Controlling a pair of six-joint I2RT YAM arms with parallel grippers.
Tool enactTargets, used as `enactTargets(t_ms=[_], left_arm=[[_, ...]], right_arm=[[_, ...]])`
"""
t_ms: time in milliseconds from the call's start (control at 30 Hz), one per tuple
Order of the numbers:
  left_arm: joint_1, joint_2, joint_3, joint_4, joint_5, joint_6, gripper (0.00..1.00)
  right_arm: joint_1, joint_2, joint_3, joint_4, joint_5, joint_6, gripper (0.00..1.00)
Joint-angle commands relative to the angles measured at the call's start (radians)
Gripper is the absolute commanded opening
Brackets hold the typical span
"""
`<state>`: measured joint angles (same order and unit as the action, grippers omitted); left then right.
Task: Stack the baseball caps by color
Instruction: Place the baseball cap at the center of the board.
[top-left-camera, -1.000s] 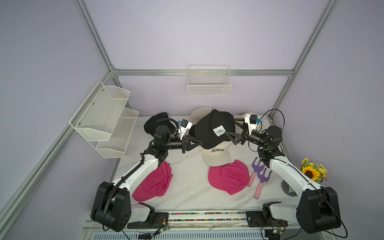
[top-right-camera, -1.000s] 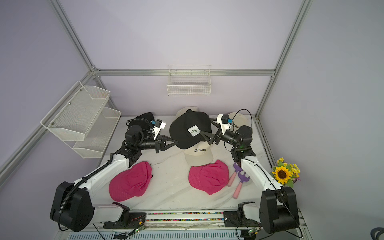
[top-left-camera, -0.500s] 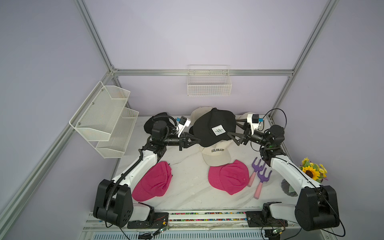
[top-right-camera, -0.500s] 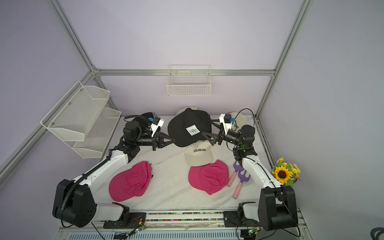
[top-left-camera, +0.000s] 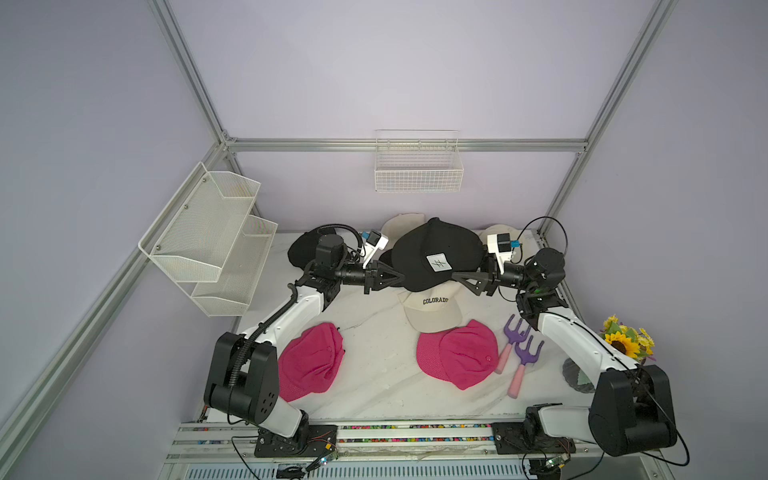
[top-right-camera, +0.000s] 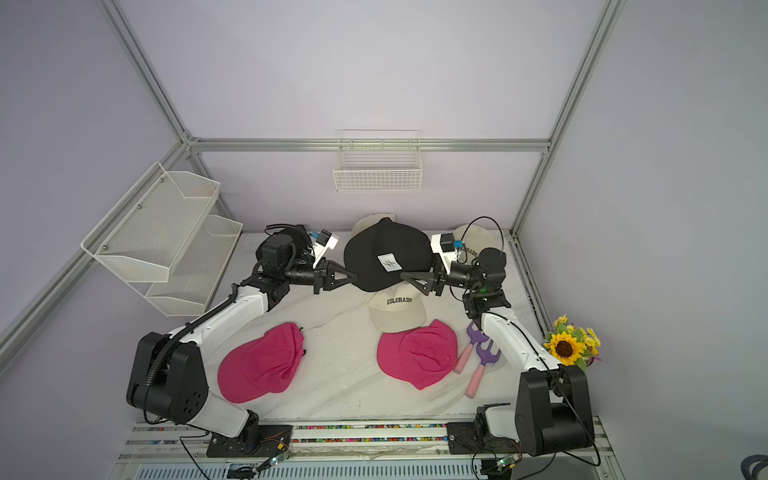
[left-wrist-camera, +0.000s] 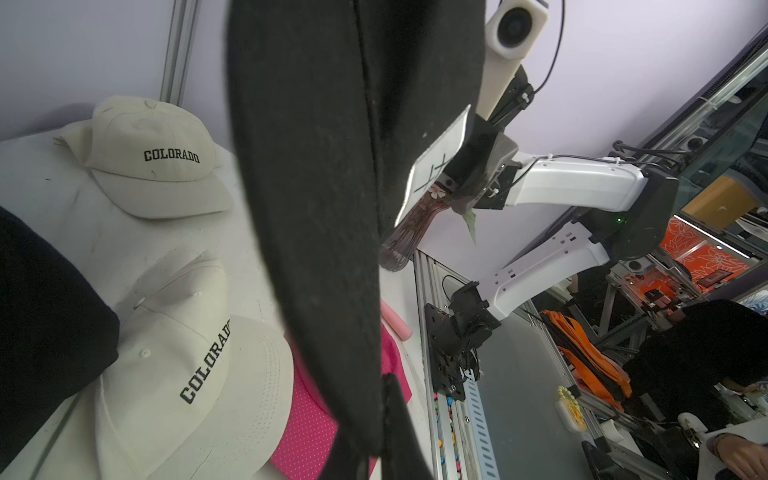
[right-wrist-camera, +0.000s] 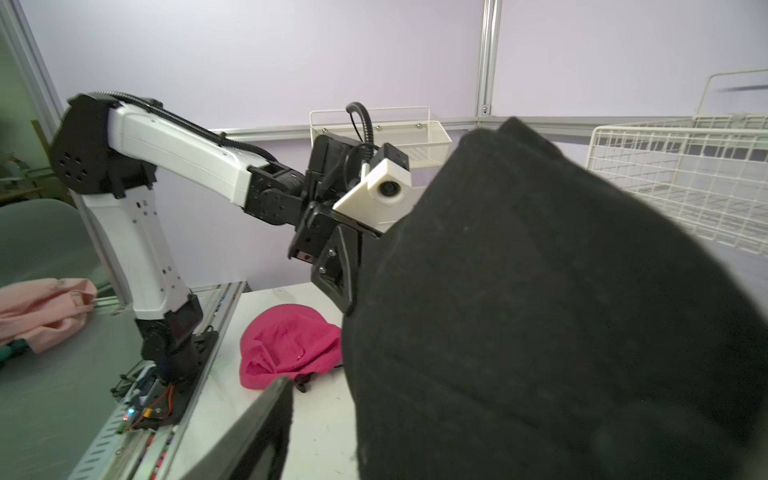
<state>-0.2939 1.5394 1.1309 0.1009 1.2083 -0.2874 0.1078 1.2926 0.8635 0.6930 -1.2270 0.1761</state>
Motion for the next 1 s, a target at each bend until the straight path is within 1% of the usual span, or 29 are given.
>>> enactTargets(t_ms=[0, 67, 100, 167, 267, 367, 400, 567, 600, 733, 967], left_arm=[[0.009, -0.002, 0.042, -0.033, -0.035, 0.068, 0.00], [0.012, -0.002, 0.045, -0.046, -0.043, 0.068, 0.00], [0.012, -0.004, 0.046, -0.059, -0.048, 0.101, 0.00], [0.012, -0.010, 0.047, -0.096, -0.066, 0.134, 0.00], [0.013, -0.019, 0.053, -0.166, -0.109, 0.192, 0.00], [0.017, -0.022, 0.056, -0.202, -0.144, 0.219, 0.00], [0.018, -0.021, 0.056, -0.205, -0.150, 0.218, 0.00], [0.020, -0.009, 0.062, -0.214, -0.186, 0.218, 0.00], [0.021, -0.006, 0.062, -0.221, -0.207, 0.221, 0.00], [0.027, -0.002, 0.056, -0.236, -0.311, 0.214, 0.00], [0.053, 0.002, 0.021, -0.184, -0.439, 0.137, 0.00]], right_arm=[[0.006, -0.050, -0.015, 0.046, -0.027, 0.004, 0.49], [0.005, -0.050, -0.018, 0.037, -0.019, 0.000, 0.41], [0.005, -0.051, -0.019, 0.037, -0.015, 0.003, 0.40], [0.006, -0.050, -0.016, 0.044, -0.001, 0.015, 0.40], [0.005, -0.050, -0.011, 0.068, 0.008, 0.051, 0.36], [0.005, -0.085, -0.007, 0.076, 0.008, 0.070, 0.32], [0.005, -0.090, -0.010, 0.075, 0.010, 0.072, 0.29], [0.005, -0.130, -0.030, 0.074, 0.046, 0.090, 0.01], [0.004, -0.138, -0.033, 0.074, 0.057, 0.092, 0.00], [-0.005, -0.168, -0.027, 0.071, 0.114, 0.102, 0.00], [-0.014, -0.172, -0.020, 0.028, 0.256, 0.097, 0.00]])
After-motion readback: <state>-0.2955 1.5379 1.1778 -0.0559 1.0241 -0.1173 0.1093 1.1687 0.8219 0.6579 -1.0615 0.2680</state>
